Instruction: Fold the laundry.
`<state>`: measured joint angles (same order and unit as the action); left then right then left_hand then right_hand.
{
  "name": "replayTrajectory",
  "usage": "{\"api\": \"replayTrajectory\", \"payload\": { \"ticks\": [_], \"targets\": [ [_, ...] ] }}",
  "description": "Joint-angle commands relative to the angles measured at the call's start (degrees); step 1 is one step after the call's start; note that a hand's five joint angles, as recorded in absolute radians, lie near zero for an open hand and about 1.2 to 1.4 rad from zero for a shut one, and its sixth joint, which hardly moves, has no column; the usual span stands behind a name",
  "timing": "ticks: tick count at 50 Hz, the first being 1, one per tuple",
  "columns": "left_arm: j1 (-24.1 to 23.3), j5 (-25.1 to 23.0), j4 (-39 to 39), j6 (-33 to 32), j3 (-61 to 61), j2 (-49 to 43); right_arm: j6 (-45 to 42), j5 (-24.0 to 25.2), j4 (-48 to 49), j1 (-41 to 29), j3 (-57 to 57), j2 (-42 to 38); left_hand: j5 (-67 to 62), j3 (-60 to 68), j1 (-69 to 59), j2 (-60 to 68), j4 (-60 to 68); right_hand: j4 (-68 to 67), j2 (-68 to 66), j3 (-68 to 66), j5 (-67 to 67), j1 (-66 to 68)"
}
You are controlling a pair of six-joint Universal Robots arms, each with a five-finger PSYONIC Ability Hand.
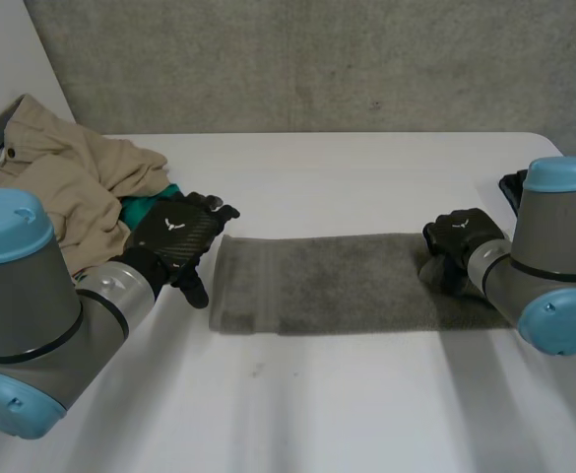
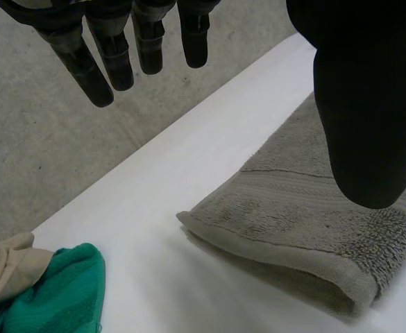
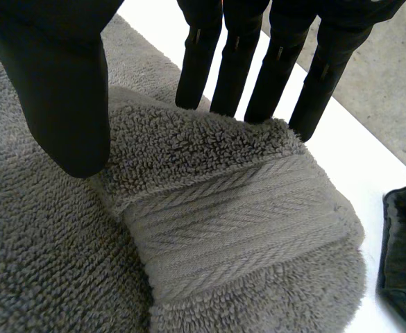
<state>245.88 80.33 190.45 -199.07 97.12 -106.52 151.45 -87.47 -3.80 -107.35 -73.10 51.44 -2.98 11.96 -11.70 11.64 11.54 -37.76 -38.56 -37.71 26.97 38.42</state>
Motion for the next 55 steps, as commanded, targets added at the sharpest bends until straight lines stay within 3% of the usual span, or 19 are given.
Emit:
{"api": "replayTrajectory", "payload": {
  "ticks": [1,8,14,21,29,38,39,40,41,46,50,55],
  "targets": [
    [0.04,0.18,0.01,-0.09,0.00,0.35,0.42,1.07,2.74,-0.14,-0.90,0.67,2.98,-1.96,1.70,-1.64,-1.54,-42.24,-41.44,-42.29,43.03,41.58],
    [1.96,0.35,-0.08,0.00,-0.27,2.19,5.24,7.21,7.49,-3.91,-2.49,8.32,2.98,-1.96,1.70,-1.64,-1.54,-42.24,-41.44,-42.29,43.03,41.58],
    [4.87,0.53,-0.17,0.96,0.08,5.26,11.93,12.23,10.22,-10.42,0.23,9.03,2.98,-1.96,1.70,-1.64,-1.54,-42.24,-41.44,-42.29,43.03,41.58],
    [8.21,1.23,-0.34,6.32,2.19,8.34,15.63,17.33,15.22,-19.55,2.35,3.68,2.98,-1.96,1.70,-1.64,-1.54,-42.24,-41.44,-42.29,43.03,41.58],
    [7.51,1.41,0.36,6.86,4.74,8.08,12.56,19.88,20.93,-24.57,2.17,-3.62,2.98,-1.96,1.70,-1.64,-1.54,-42.24,-41.44,-42.29,43.03,41.58],
    [7.33,1.58,1.15,6.15,3.78,6.24,11.50,17.17,21.38,-27.92,2.69,-4.42,2.98,-1.96,1.70,-1.64,-1.54,-41.05,-40.25,-41.10,41.84,40.40],
    [7.07,1.67,1.41,6.15,3.43,5.97,11.33,15.68,21.12,-28.18,3.57,-4.33,2.98,-1.96,1.70,-1.64,-1.54,-7.40,-6.60,-7.45,8.19,6.74],
    [6.98,1.76,1.50,6.15,3.16,5.80,11.24,14.71,20.60,-28.27,3.75,-4.24,2.98,-1.96,1.70,-1.64,-1.54,17.08,17.88,17.03,-16.29,-17.74],
    [6.89,1.85,1.59,6.15,2.99,5.71,11.24,13.57,19.89,-28.18,3.75,-4.07,2.98,-1.96,1.70,-1.64,-1.54,27.76,28.56,27.71,-26.97,-28.42],
    [6.46,3.78,1.94,6.68,1.93,5.79,13.25,6.80,11.03,-25.90,2.35,1.45,2.98,-1.96,1.70,-1.64,-1.54,27.76,28.56,27.71,-26.97,-28.42],
    [5.32,5.98,4.22,8.60,0.61,5.71,17.55,3.20,1.11,-19.06,0.94,7.96,2.98,-1.96,1.70,-1.64,-1.54,27.76,28.56,27.71,-26.97,-28.42],
    [-1.43,4.67,8.18,11.68,-5.08,0.99,20.64,1.26,-9.72,-12.55,-3.87,9.73,2.98,-1.96,1.70,-1.64,-1.54,27.76,28.56,27.71,-26.97,-28.42]
  ]
}}
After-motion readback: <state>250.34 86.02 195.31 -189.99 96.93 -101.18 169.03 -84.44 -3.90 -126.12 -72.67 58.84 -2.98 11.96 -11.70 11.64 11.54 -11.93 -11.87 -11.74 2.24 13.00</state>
